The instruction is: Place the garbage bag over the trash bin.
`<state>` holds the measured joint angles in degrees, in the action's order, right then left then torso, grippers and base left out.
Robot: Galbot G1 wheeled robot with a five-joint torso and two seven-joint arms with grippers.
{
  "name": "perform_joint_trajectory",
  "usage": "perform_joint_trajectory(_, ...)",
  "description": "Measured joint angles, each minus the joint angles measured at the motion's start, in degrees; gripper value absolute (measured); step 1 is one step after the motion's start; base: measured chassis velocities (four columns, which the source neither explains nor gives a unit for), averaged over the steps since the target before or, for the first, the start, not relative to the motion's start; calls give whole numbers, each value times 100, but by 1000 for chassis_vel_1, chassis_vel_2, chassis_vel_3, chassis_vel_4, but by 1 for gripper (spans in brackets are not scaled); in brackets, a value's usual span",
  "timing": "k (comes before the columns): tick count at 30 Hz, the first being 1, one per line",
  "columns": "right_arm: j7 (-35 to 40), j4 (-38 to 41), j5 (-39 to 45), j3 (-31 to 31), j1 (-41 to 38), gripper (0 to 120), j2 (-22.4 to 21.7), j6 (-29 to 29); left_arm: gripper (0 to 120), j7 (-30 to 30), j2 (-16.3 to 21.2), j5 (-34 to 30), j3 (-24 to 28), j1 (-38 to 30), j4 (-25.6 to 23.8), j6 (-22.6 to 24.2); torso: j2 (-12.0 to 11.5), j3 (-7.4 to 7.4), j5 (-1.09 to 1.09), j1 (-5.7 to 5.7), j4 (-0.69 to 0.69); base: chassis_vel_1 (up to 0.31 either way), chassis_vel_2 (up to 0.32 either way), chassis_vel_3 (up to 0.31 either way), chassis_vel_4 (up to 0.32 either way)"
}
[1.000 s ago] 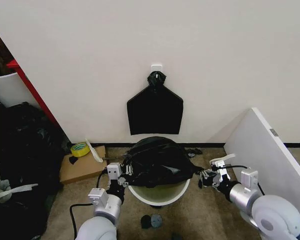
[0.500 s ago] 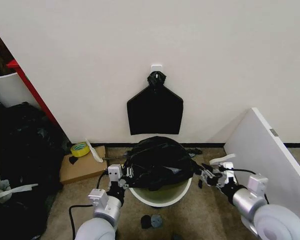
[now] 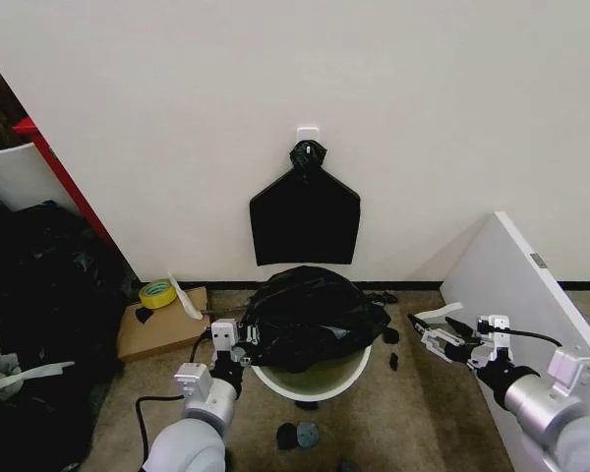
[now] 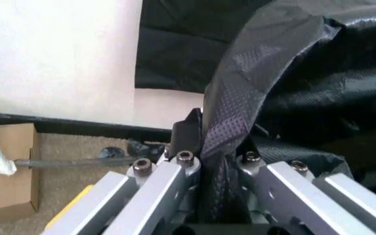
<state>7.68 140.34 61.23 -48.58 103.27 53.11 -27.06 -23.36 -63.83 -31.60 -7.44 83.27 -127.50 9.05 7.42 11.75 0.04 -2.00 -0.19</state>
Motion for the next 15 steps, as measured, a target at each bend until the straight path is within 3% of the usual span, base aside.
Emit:
perform_joint_trajectory(5,-327,292,-177,355,-45,100,-85,-98,3,154,66,244,0,3,-12,-19,0,0,-3,0,-1,0,0,0,0)
perform_joint_trajectory(8,-412,314,-634,1140,-285,100,-218,-249,3,305,147,482,16,23,-57,-55,0,0,0,0,1,0,0,0,0)
perform_joint_trajectory(15,-417,315,-850,1520,-495,100,-233,-324,3,358,166,577,37,29,-67,-68,0,0,-1,0,1,0,0,0,0)
